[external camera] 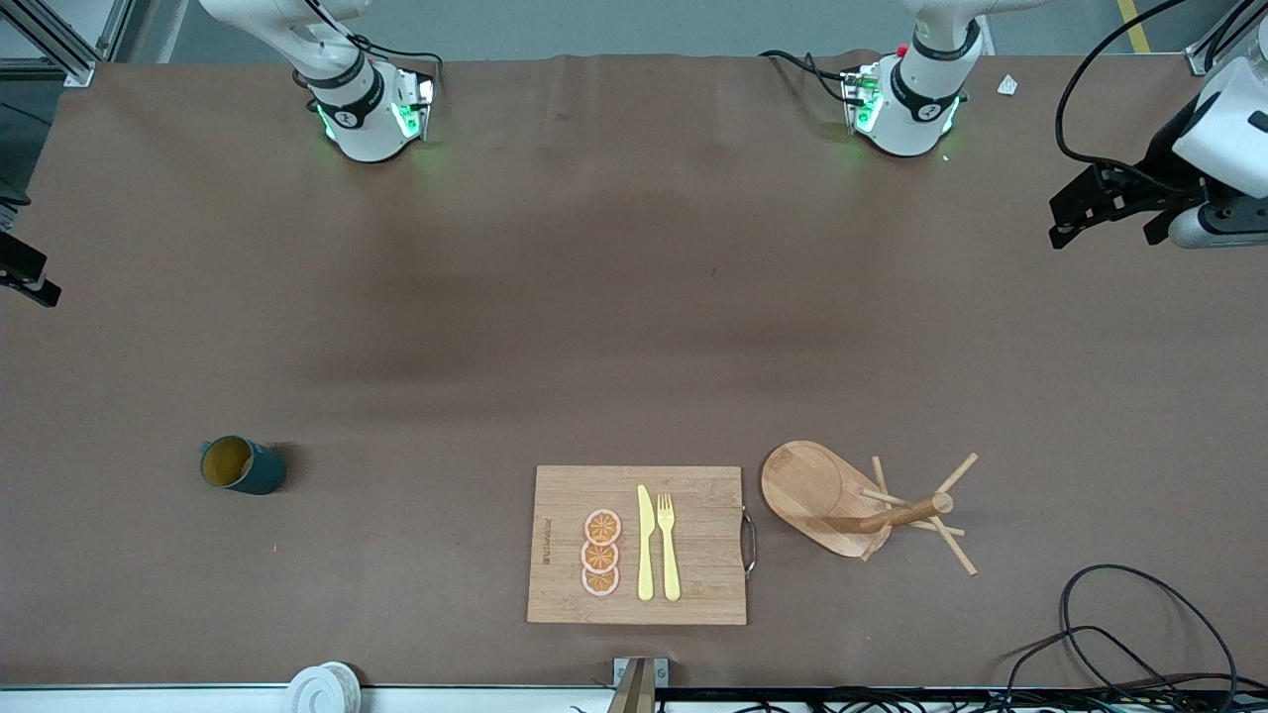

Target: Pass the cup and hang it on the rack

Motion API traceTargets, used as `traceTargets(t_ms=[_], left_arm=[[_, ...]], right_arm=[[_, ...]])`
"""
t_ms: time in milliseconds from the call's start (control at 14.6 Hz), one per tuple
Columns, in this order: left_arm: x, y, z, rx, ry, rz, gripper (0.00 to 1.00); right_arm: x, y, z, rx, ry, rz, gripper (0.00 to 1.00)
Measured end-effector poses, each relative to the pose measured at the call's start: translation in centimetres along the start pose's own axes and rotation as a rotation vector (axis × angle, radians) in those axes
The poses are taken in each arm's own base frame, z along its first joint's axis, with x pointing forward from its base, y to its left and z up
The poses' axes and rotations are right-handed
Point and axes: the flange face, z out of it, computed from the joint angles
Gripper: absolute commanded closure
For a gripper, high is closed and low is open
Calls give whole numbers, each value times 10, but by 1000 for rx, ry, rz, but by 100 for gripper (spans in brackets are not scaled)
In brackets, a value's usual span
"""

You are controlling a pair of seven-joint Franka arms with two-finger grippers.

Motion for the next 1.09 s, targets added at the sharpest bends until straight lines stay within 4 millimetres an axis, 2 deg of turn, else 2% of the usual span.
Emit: traceTargets(t_ms=[341, 1092], left_arm=[[0, 0, 0, 0, 0, 1, 0], [8, 0, 12, -6, -12, 1, 0]], right_arm=[[2, -2, -18, -7, 41, -5, 0], [4, -3, -16, -7, 38, -7, 0]])
